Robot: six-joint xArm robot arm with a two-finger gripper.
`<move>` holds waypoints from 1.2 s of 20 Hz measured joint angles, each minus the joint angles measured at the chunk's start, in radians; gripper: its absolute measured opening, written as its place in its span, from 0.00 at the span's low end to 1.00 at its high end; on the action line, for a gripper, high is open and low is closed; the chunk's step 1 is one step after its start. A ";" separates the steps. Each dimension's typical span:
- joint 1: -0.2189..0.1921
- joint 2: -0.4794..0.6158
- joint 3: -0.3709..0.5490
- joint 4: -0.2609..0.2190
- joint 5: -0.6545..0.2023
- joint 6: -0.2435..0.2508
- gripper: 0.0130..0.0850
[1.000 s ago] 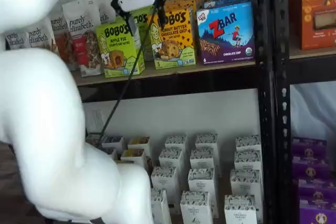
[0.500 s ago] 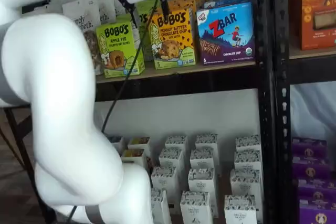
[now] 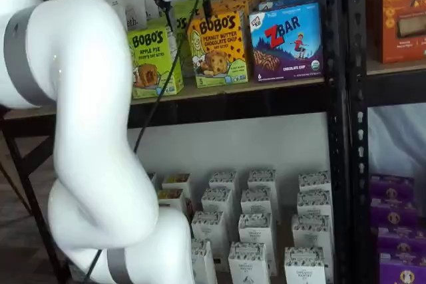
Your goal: Pick up the orange box on the top shelf, the fifth box from the left
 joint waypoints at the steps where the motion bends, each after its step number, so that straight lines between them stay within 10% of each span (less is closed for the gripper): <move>1: 0.004 0.009 -0.009 -0.005 -0.002 0.004 1.00; 24: -0.045 0.127 -0.112 -0.004 -0.008 -0.044 1.00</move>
